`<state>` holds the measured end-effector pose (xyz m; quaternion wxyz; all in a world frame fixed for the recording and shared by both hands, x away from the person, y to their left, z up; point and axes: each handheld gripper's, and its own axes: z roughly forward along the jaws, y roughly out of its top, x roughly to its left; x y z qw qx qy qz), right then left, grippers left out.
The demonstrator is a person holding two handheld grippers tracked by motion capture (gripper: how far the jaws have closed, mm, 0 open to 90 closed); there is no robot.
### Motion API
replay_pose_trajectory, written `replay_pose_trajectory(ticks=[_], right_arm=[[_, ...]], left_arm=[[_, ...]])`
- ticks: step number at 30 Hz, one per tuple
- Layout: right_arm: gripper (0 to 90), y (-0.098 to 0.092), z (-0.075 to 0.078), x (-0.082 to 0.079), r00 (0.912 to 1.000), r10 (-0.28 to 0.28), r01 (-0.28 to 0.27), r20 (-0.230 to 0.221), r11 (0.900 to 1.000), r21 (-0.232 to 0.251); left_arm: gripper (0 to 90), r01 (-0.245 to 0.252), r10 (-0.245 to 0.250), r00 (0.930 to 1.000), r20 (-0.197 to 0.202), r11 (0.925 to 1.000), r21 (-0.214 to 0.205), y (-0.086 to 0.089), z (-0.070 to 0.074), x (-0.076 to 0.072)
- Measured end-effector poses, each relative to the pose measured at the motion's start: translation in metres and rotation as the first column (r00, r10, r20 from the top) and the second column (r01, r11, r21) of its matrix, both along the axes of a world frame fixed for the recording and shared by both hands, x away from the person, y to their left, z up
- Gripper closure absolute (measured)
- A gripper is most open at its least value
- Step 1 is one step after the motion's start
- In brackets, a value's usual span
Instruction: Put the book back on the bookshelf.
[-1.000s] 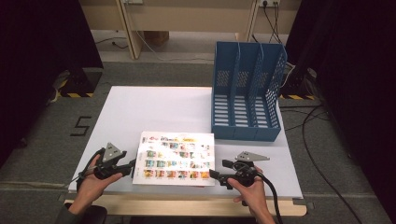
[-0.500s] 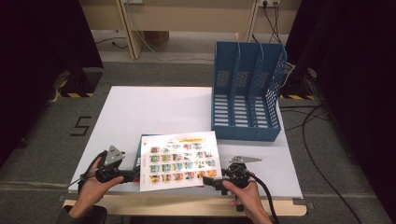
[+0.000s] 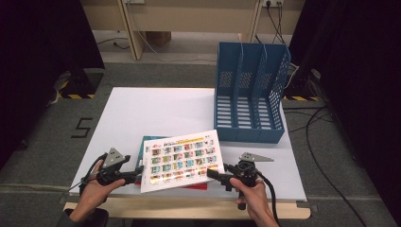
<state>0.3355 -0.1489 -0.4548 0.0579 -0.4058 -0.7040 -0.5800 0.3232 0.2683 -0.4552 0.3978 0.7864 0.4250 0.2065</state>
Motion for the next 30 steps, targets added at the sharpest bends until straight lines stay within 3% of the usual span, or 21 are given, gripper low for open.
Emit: replay_pose_trajectory(ticks=[2, 8, 12, 13, 14, 15, 17, 19, 22, 27, 30], right_arm=[[39.8, 0.003, 0.005, 0.000, 0.9999, -0.013, 0.013, 0.009, 0.9999, 0.000], [43.9, 0.010, 0.007, 0.004, 0.9983, -0.057, 0.057, 0.013, 0.9982, 0.018], [44.8, 0.016, 0.015, 0.005, 0.9947, -0.087, 0.087, 0.055, 0.9962, 0.003], [45.2, 0.018, 0.025, 0.004, 0.9909, -0.085, 0.088, 0.104, 0.9958, -0.024], [45.2, 0.018, 0.025, 0.004, 0.9909, -0.085, 0.088, 0.104, 0.9958, -0.024], [46.2, 0.019, 0.030, 0.002, 0.9882, -0.090, 0.094, 0.124, 0.9952, -0.028], [49.9, 0.023, 0.043, -0.003, 0.9783, -0.088, 0.096, 0.188, 0.9948, -0.034], [50.2, 0.026, 0.047, -0.004, 0.9771, -0.083, 0.092, 0.196, 0.9952, -0.034], [51.7, 0.033, 0.060, -0.001, 0.9668, -0.071, 0.084, 0.246, 0.9956, -0.043], [58.6, 0.053, 0.093, 0.009, 0.9415, -0.025, 0.042, 0.336, 0.9983, -0.041], [63.2, 0.065, 0.110, 0.017, 0.9272, -0.001, 0.029, 0.375, 0.9972, -0.068]], left_arm=[[42.9, 0.010, -0.010, 0.9999, 0.004, 0.9999, 0.003, -0.002, 0.000, -0.002], [45.6, 0.025, -0.026, 0.9990, 0.035, 0.9993, 0.028, -0.013, -0.001, -0.008], [47.6, 0.039, -0.041, 0.9981, 0.047, 0.9987, 0.032, -0.018, -0.002, -0.011], [45.4, 0.045, -0.048, 0.9972, 0.058, 0.9979, 0.047, -0.020, -0.002, -0.012], [42.4, 0.045, -0.048, 0.9972, 0.058, 0.9979, 0.047, -0.020, -0.002, -0.012], [42.4, 0.043, -0.047, 0.9970, 0.061, 0.9977, 0.052, -0.021, -0.002, -0.011], [34.0, 0.037, -0.041, 0.9972, 0.063, 0.9976, 0.058, -0.021, -0.003, -0.011], [33.2, 0.041, -0.045, 0.9970, 0.063, 0.9974, 0.060, -0.021, -0.003, -0.011], [31.5, 0.046, -0.050, 0.9969, 0.060, 0.9970, 0.063, -0.023, -0.003, -0.009], [22.9, 0.069, -0.071, 0.9959, 0.056, 0.9967, 0.044, -0.033, -0.003, -0.005], [18.0, 0.085, -0.086, 0.9953, 0.046, 0.9961, 0.026, -0.042, -0.003, 0.001]])
